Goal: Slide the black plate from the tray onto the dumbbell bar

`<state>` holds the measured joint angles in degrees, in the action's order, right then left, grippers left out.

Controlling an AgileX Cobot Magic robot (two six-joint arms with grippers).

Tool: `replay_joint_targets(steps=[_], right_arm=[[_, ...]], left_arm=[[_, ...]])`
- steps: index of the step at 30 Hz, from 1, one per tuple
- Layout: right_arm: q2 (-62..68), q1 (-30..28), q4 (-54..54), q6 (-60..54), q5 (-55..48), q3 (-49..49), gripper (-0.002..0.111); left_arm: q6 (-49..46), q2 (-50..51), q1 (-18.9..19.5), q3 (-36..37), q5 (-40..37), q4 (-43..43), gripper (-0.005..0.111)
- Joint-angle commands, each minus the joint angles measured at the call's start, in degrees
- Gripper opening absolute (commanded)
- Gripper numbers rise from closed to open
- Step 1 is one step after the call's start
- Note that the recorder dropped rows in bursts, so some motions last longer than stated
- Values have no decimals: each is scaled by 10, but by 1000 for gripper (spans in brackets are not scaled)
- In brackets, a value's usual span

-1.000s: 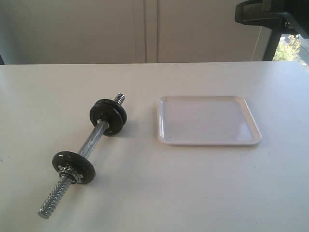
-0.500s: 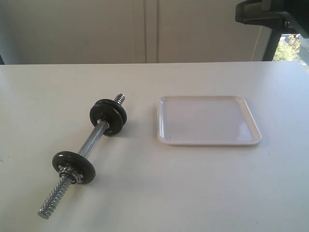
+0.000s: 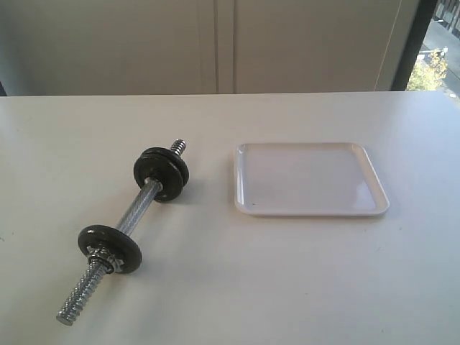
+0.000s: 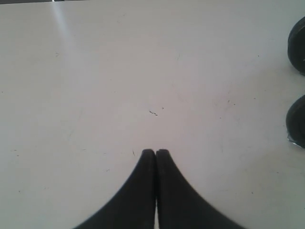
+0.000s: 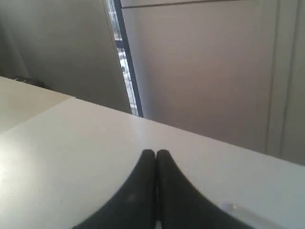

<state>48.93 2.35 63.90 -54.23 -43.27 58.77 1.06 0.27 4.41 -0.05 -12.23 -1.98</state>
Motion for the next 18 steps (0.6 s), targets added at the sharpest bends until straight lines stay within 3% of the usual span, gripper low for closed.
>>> replay_joint_targets(steps=[1,18], right_arm=[[-57,-2,3,1,1,-2,0],[-190,-2,4,4,3,-2,0]], left_arm=[[0,-3,-12,1,1,-12,0],[0,-3,-28,1,1,-12,0]])
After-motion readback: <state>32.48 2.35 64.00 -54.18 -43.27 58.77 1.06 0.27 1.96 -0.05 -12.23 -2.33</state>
